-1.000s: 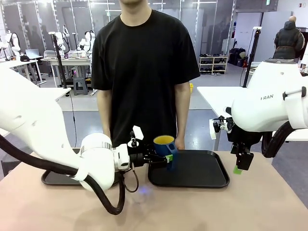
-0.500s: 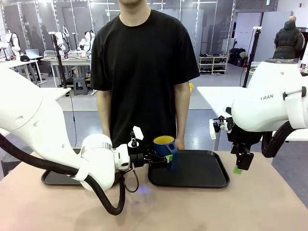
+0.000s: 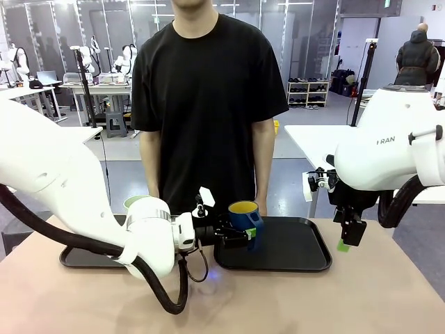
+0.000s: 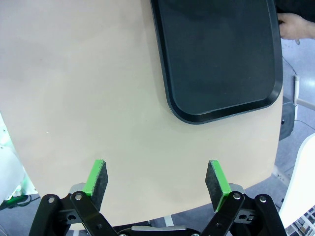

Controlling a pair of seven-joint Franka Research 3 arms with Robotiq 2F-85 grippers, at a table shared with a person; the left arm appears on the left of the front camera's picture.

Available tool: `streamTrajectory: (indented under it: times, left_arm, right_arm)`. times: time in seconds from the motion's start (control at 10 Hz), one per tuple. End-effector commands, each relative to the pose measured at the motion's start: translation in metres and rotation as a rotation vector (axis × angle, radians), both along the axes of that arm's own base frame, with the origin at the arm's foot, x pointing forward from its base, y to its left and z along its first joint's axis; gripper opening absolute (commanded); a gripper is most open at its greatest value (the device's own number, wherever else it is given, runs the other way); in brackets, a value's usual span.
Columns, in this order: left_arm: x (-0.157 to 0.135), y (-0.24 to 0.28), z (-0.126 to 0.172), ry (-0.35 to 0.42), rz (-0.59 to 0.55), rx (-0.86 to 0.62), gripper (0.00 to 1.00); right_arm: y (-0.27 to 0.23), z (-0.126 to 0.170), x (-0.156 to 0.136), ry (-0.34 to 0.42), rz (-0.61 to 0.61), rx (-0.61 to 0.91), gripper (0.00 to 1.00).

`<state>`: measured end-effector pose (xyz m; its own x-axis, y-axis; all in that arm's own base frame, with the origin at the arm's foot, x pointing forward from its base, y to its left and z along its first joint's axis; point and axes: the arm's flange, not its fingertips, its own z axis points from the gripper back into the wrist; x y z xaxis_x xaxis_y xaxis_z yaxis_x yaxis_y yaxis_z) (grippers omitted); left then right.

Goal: Sort and store the cups by type.
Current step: Pick up the Handle plastic cup and place it into the empty Flat Tray.

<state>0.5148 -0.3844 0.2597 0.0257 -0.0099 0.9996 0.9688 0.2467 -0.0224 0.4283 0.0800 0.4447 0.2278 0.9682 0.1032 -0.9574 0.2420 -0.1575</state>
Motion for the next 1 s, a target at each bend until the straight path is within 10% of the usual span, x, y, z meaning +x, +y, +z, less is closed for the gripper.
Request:
streamTrajectory:
  times: [0.0, 0.9]
  left_arm:
    - [0.012, -0.016, -0.009, -0.057, 0.081, 0.007, 0.73]
    - [0.015, -0.016, -0.045, -0.040, 0.127, 0.080, 0.73]
  right_arm:
    - [0.000, 0.000, 0.000, -0.009, -0.011, 0.001, 1.00]
    - [0.000, 0.000, 0.000, -0.009, -0.011, 0.001, 1.00]
